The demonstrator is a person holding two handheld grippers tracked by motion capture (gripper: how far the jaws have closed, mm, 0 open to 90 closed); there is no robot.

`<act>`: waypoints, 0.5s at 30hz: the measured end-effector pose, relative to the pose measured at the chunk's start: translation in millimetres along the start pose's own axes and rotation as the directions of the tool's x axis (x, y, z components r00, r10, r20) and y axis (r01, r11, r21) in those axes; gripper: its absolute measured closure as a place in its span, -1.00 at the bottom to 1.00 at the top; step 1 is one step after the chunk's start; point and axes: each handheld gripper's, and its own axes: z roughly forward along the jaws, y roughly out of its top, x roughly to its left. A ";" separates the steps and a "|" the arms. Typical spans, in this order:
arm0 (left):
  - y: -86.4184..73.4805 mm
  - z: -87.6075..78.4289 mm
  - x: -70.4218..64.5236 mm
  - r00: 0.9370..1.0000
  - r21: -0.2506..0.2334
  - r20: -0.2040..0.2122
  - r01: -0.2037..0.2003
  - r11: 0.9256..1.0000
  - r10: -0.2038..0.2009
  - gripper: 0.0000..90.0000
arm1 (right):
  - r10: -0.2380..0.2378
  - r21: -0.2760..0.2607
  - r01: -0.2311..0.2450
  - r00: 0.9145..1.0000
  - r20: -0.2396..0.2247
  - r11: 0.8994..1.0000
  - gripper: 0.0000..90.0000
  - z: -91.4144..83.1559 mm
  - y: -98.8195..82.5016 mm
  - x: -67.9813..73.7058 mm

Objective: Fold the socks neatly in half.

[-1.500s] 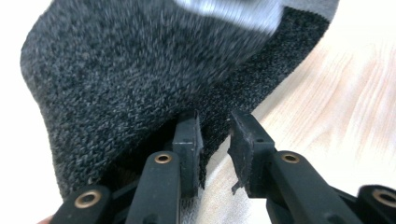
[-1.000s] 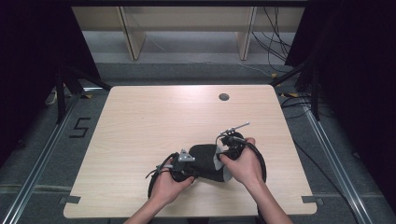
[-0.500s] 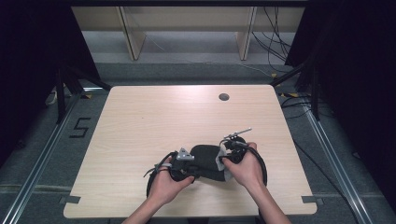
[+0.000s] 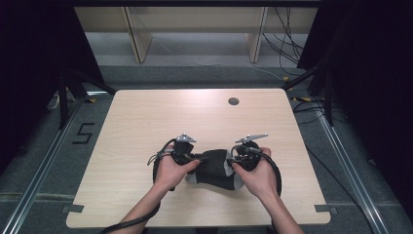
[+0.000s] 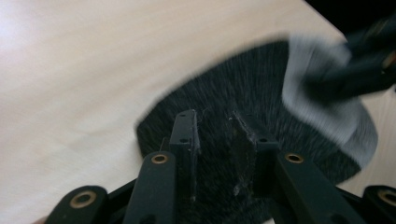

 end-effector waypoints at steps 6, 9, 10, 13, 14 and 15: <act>-7.5 5.3 -11.7 0.994 0.013 -0.053 -0.092 0.996 0.092 0.50 | -0.019 0.079 0.010 0.993 0.112 0.997 0.36 4.5 -5.7 -1.4; -9.5 8.2 -14.3 0.991 0.026 -0.064 -0.120 0.992 0.122 0.49 | -0.010 0.055 0.003 0.991 0.135 0.999 0.20 -3.2 -11.9 -2.8; -9.7 8.7 -14.2 0.990 0.023 -0.064 -0.121 0.992 0.122 0.48 | 0.017 0.060 -0.025 0.991 0.131 0.998 0.14 -5.2 -13.1 -2.9; -10.6 9.2 -14.5 0.989 0.020 -0.071 -0.128 0.992 0.129 0.47 | 0.075 0.055 -0.082 0.991 0.114 0.995 0.03 -8.7 -17.9 -12.6; -11.2 9.6 -14.5 0.988 0.019 -0.071 -0.133 0.991 0.134 0.47 | 0.086 0.061 -0.093 0.991 0.102 0.994 0.01 -6.8 -20.0 -16.9; -12.0 10.2 -14.8 0.988 0.018 -0.071 -0.134 0.991 0.135 0.46 | 0.095 0.069 -0.100 0.993 0.074 0.993 0.00 -4.4 -21.6 -21.1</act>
